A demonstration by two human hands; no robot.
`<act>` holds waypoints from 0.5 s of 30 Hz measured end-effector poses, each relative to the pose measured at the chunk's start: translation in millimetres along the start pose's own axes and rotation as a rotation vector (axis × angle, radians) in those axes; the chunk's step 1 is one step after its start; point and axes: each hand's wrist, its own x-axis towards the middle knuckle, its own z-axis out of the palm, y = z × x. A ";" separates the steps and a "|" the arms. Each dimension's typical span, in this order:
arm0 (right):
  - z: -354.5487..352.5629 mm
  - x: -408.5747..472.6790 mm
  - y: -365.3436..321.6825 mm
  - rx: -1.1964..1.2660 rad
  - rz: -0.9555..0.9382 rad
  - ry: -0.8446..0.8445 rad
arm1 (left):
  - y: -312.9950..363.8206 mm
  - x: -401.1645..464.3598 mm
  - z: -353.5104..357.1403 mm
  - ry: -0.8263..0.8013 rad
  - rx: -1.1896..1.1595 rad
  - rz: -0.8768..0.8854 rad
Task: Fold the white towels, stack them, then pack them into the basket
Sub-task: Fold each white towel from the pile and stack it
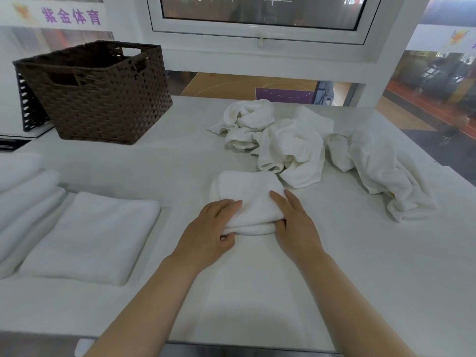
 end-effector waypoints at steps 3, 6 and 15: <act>-6.1 -8.4 -1.6 0.117 -0.054 0.042 | 2.2 -0.7 -0.3 0.039 0.057 -0.045; -9.2 -14.3 -6.9 0.325 -0.073 0.101 | 4.7 -6.7 -1.7 0.142 0.101 -0.070; -22.0 -32.1 -24.3 0.921 0.282 0.033 | 16.3 -25.1 -21.7 0.166 -0.567 -0.183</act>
